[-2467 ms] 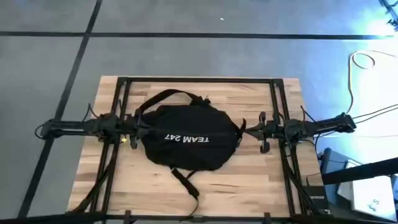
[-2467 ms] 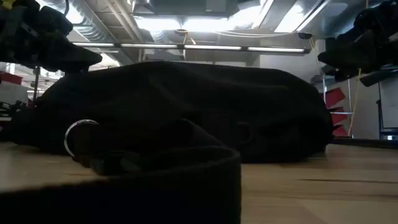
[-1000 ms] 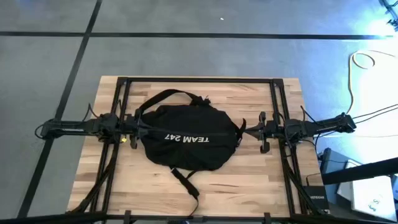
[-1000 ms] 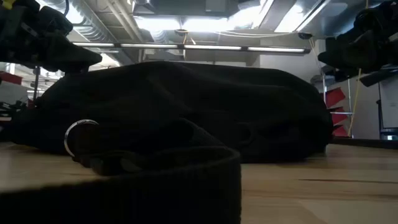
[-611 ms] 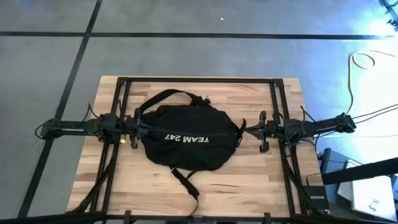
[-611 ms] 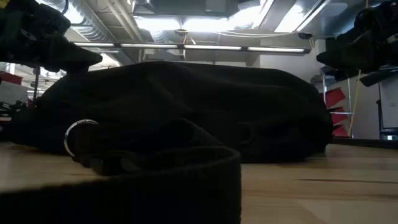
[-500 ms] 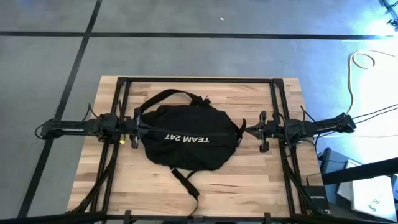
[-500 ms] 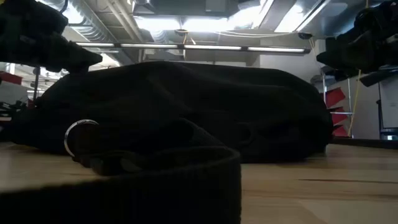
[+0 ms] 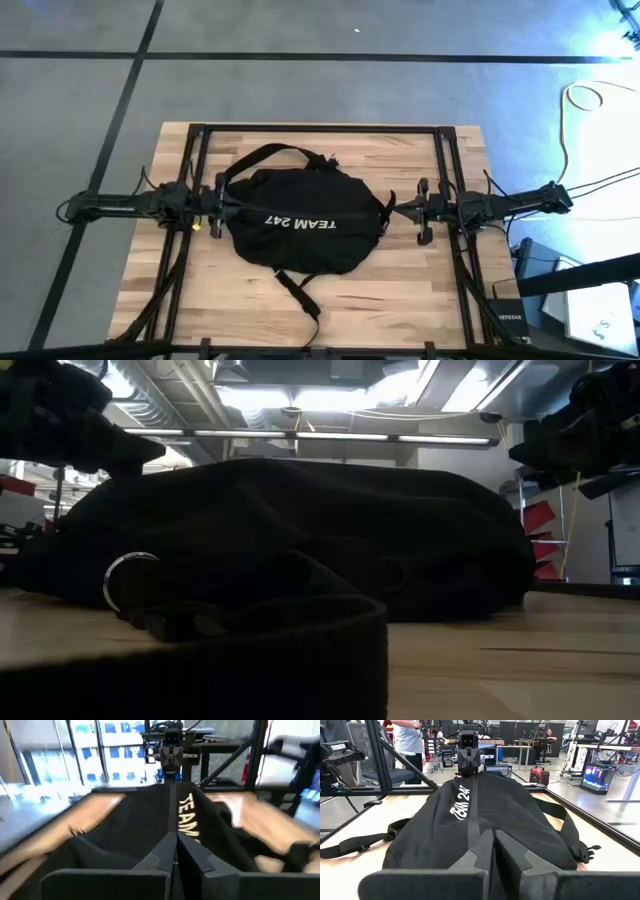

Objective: Unpack backpack
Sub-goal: Open the black bag

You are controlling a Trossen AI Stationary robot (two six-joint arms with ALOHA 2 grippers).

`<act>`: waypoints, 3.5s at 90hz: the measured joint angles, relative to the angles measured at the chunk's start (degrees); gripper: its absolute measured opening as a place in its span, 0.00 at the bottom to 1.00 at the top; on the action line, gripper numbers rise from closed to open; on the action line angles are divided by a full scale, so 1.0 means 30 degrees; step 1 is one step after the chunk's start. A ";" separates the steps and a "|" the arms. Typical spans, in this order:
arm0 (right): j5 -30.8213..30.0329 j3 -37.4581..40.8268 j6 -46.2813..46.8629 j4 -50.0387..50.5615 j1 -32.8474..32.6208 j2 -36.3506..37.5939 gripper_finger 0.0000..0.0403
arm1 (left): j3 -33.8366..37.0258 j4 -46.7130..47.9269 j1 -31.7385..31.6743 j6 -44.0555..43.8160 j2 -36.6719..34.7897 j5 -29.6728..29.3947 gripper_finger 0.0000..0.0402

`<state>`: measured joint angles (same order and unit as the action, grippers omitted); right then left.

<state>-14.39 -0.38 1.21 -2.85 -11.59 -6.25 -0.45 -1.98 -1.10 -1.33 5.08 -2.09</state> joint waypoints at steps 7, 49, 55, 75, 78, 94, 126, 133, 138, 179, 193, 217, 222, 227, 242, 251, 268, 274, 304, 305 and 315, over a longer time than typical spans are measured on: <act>0.0000 -0.0007 0.0000 -0.0006 0.0005 -0.0002 0.00 | 0.0000 -0.0049 -0.0015 -0.1479 0.0000 -0.0241 0.01; 0.0000 -0.0007 0.0015 -0.0021 -0.0002 -0.0002 0.00 | 0.0000 -0.3403 0.2834 -0.0406 0.1035 0.4292 0.67; 0.0000 -0.0001 0.0020 -0.0020 -0.0001 0.0005 0.00 | -0.0007 -0.3714 0.3240 0.0154 0.1329 0.4152 0.79; -0.0010 -0.0003 0.0000 -0.0015 0.0002 -0.0002 0.00 | -0.0007 -0.4698 0.4074 0.2677 0.3772 0.1695 0.97; -0.0049 0.0000 0.0000 -0.0015 0.0002 -0.0002 0.00 | -0.0007 -0.5157 0.4161 0.3372 0.4237 0.1486 0.98; -0.0372 -0.0007 0.0000 -0.0071 0.0005 0.0005 0.00 | -0.0227 -0.7057 0.4262 0.5934 0.6882 -0.0508 0.99; -0.0379 -0.0005 -0.0007 -0.0073 0.0000 -0.0002 0.00 | -0.3956 -0.7353 0.4255 0.9564 1.2236 -0.7537 0.99; -0.0380 0.0000 -0.0007 -0.0066 0.0004 -0.0002 0.00 | -0.5631 -0.5204 0.4239 0.8541 1.2830 -0.8456 0.99; -0.0386 0.0000 -0.0007 -0.0066 0.0005 -0.0002 0.00 | -0.7116 -0.2225 0.4176 0.7162 1.3148 -0.8559 0.99; -0.0568 0.0000 -0.0007 -0.0160 -0.0002 0.0001 0.00 | -1.6235 1.9704 0.3833 -0.6374 1.5947 -0.8218 0.99; -0.0568 0.0000 -0.0007 -0.0160 -0.0002 0.0005 0.00 | -1.6691 2.4357 0.3875 -0.8872 1.6731 -0.6838 0.99; -0.0568 0.0000 -0.0007 -0.0153 -0.0002 -0.0001 0.00 | -1.6691 2.9138 0.3869 -0.9371 1.8046 -0.6831 0.99; -0.0568 0.0000 -0.0007 -0.0153 0.0000 0.0000 0.00 | -1.6691 2.9781 0.3876 -0.9194 1.8382 -0.7733 0.99; -0.0568 0.0000 -0.0007 -0.0153 0.0002 -0.0002 0.00 | -1.6607 2.9772 0.3869 -0.9070 1.8683 -0.8510 0.99; -0.0568 0.0000 -0.0007 -0.0146 -0.0002 0.0005 0.00 | -1.5844 2.8375 0.3851 -0.8926 1.9220 -0.9272 0.99; -0.0568 0.0000 -0.0007 -0.0146 0.0004 -0.0002 0.00 | -1.5085 2.8118 0.3616 -0.8913 1.9189 -1.0177 0.99; -0.0568 -0.0001 -0.0008 -0.0138 0.0004 0.0004 0.00 | -1.4313 2.7734 0.3342 -0.7901 1.9035 -0.9755 0.91; -0.0562 -0.0007 -0.0007 -0.0138 -0.0002 -0.0002 0.00 | -1.4367 2.7657 0.3337 -0.7829 1.8965 -0.9888 0.86; -0.0561 -0.0007 -0.0015 -0.0138 -0.0002 -0.0002 0.00 | -1.4360 2.6688 0.3337 -0.7223 1.8950 -0.9601 0.75; -0.0561 -0.0007 -0.0015 -0.0138 0.0002 -0.0002 0.00 | -1.4360 2.6601 0.3337 -0.7146 1.8950 -0.9528 0.75; -0.0568 -0.0007 -0.0015 -0.0138 0.0004 0.0005 0.00 | -1.4360 2.5930 0.3337 -0.6543 1.8950 -0.9056 0.75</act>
<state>-16.10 -0.40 1.17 -3.27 -11.58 -6.24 -43.53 75.82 8.91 -20.96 61.93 -29.26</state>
